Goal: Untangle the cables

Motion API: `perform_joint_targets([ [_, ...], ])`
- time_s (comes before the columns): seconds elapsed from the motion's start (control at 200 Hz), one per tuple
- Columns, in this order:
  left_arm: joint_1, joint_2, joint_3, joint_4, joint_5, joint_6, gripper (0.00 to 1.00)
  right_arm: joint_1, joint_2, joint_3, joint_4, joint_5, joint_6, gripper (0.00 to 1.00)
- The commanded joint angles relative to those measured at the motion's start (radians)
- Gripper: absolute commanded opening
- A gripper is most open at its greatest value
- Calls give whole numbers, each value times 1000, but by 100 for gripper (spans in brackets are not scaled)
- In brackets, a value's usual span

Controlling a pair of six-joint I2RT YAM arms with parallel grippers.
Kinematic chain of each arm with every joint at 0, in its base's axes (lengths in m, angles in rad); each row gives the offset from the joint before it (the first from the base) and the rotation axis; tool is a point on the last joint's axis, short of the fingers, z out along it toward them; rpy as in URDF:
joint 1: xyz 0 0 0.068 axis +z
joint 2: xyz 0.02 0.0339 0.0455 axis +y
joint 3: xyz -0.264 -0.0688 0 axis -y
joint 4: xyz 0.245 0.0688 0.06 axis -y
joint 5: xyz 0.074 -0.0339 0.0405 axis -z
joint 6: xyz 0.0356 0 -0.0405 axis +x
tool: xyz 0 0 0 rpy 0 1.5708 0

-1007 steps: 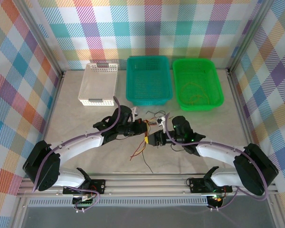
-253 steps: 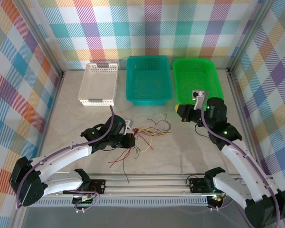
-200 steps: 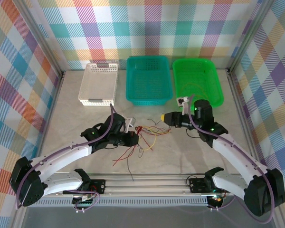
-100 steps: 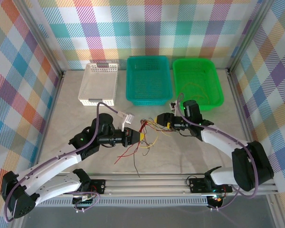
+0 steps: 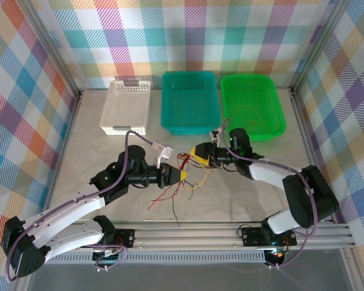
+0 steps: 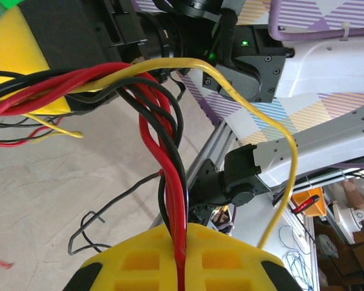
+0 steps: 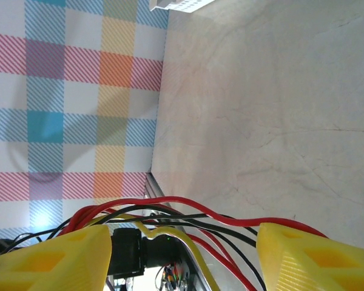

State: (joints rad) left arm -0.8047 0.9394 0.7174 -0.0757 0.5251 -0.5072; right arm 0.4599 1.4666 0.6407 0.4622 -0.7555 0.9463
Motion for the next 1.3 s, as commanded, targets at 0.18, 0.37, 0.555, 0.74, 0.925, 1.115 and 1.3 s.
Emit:
perform_joint_targets([
  [0.18, -13, -47, 16, -43, -126, 29, 0, 28, -86, -42, -62, -85, -101, 60],
  [0.37, -12, -42, 10, -35, -160, 19, 0, 55, -113, -103, -37, -95, -119, 56],
  [0.555, -12, -26, 10, -8, -162, 10, 0, 88, -114, -110, -27, -94, -134, 48],
  [0.74, -11, -35, 12, -39, -168, 18, 0, 88, -177, -95, -142, -7, -192, 3],
  [0.925, -10, -95, 1, -130, -210, 30, 0, 27, -308, -91, -350, 174, -225, 0],
  [1.115, -2, -163, 10, -295, -273, 42, 0, -181, -394, -136, -429, 170, -164, 0],
  [1.3, 13, -186, 56, -460, -381, 43, 0, -349, -429, -130, -510, 128, -149, 0],
])
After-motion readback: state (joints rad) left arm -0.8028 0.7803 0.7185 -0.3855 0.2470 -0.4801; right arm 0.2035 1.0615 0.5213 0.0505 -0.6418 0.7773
